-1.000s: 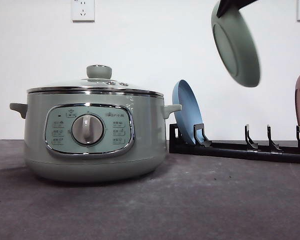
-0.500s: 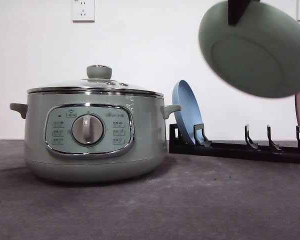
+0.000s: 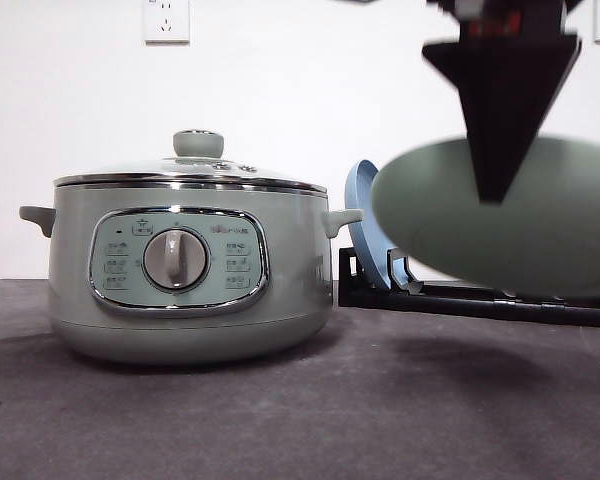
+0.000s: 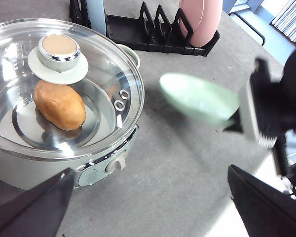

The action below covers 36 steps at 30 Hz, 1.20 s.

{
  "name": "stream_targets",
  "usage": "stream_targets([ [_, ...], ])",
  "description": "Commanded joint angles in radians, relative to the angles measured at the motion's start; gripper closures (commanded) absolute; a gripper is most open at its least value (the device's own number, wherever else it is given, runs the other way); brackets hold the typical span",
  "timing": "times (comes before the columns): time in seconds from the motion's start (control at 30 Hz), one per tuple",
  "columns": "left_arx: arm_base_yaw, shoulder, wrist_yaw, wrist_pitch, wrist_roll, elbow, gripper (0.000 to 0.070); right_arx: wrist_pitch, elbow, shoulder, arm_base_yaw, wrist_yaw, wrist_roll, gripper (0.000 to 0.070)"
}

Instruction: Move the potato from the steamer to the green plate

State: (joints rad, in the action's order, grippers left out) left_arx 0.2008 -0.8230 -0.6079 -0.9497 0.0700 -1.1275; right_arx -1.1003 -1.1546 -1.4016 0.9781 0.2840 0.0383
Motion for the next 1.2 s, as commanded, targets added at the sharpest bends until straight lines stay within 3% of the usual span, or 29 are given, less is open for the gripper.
stream_targets([
  [0.0, 0.002, -0.007, -0.005, 0.008, 0.020, -0.025, 0.0063, 0.031, 0.013, -0.019, 0.026, 0.008, -0.029, 0.0694],
  [0.47, 0.002, -0.007, -0.005, 0.007, 0.019, -0.025, 0.0063, 0.189, 0.136, -0.181, 0.086, -0.001, -0.058, 0.0694],
  [0.77, 0.002, -0.007, -0.005, 0.007, 0.019, -0.025, 0.0063, 0.251, 0.161, -0.273, 0.099, -0.084, -0.081, 0.0688],
  [0.83, 0.002, -0.007, -0.005, 0.007, 0.019, -0.025, 0.0063, 0.253, 0.161, -0.283, 0.099, -0.089, -0.083, 0.0616],
  [0.93, 0.002, -0.007, -0.005, 0.007, 0.019, -0.025, 0.0063, 0.263, 0.161, -0.287, 0.099, -0.107, -0.084, 0.0392],
  [0.97, 0.002, -0.007, -0.005, 0.007, 0.019, -0.025, 0.0063, 0.266, 0.161, -0.287, 0.099, -0.111, -0.084, 0.0349],
  [1.17, 0.002, -0.007, -0.005, 0.006, 0.019, -0.025, 0.0063, 0.271, 0.158, -0.276, 0.099, -0.108, -0.087, 0.0336],
])
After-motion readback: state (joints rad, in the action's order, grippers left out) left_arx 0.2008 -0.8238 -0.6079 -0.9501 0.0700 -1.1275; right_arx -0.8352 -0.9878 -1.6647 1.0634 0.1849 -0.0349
